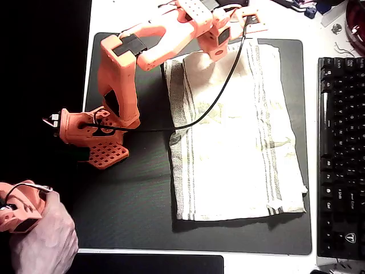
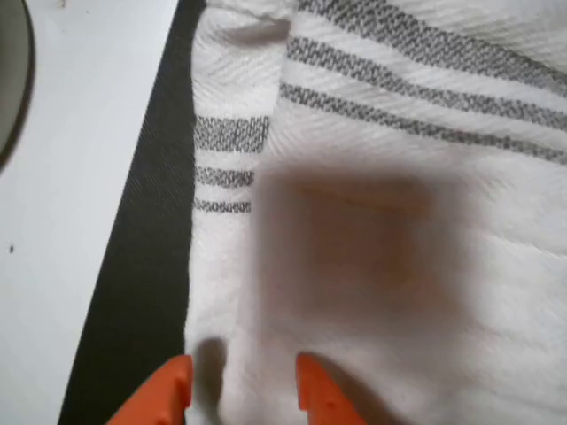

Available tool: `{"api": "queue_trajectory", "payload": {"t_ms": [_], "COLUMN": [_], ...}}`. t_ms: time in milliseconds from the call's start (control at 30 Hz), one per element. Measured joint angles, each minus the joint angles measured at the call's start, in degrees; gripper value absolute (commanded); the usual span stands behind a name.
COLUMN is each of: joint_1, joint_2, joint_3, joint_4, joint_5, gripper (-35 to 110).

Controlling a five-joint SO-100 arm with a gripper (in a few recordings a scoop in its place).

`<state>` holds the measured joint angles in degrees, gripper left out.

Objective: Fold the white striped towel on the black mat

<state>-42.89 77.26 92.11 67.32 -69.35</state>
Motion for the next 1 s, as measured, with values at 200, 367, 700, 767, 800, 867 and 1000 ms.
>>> {"api": "queue_trajectory", "payload": {"t_ms": [200,367,700,767,800,867,1000], "joint_1": [-0.79,-1.85,-4.22,-4.22,-4.13,-4.13,-3.25], "joint_2": [-2.55,-4.75,-7.91,-8.00,-8.00,-7.82,-6.68], "joint_3": [2.20,2.11,0.44,0.44,0.62,0.79,0.44], "joint_4": [-4.48,-6.59,-7.03,-7.56,-7.65,-7.56,-5.54], "joint_5": [0.18,0.18,1.05,1.05,0.79,0.62,0.62], "gripper": [15,14,1,0,0,0,0]}}
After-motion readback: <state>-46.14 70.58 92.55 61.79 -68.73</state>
